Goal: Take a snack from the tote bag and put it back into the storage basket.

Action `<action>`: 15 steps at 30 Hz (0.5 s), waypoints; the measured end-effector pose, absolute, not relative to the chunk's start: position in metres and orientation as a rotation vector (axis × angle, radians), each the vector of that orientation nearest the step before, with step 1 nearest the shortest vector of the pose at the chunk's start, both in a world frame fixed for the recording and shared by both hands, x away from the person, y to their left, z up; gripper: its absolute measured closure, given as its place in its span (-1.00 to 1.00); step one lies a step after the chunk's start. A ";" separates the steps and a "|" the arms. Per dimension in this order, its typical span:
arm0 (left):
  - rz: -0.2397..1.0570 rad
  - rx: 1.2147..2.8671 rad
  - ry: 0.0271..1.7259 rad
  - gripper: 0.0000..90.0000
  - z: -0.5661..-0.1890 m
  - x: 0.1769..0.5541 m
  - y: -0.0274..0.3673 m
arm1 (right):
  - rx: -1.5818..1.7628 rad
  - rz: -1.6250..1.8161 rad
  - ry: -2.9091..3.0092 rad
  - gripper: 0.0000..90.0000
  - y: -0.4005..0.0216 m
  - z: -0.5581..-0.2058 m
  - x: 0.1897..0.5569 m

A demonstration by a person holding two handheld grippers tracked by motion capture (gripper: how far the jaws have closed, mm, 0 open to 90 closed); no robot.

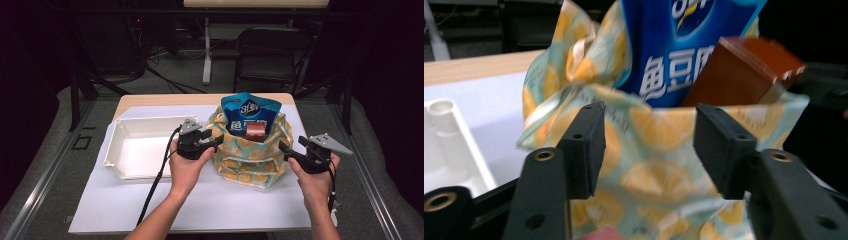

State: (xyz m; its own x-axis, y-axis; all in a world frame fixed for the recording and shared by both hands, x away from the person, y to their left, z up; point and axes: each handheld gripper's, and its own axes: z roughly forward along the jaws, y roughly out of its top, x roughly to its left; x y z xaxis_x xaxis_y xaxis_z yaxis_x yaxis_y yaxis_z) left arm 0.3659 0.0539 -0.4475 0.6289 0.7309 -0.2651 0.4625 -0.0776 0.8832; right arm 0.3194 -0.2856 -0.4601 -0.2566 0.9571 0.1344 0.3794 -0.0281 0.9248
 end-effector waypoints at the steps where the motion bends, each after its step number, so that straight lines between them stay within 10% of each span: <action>1: 0.310 1.715 0.984 -0.04 -0.446 0.367 0.053 | 1.428 1.273 1.657 -0.52 -0.285 -0.461 0.323; 15: 0.372 1.752 1.109 -0.34 -0.447 0.388 0.025 | 1.546 1.298 1.627 -0.62 -0.283 -0.466 0.346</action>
State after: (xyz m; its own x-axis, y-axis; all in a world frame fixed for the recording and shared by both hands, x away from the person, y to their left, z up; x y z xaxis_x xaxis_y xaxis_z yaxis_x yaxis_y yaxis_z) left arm 0.3876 0.0247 -0.4466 0.5343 0.8131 -0.2310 0.5100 -0.0921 0.8552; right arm 0.3459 -0.2826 -0.4661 -0.1944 0.9545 0.2261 0.4321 -0.1236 0.8933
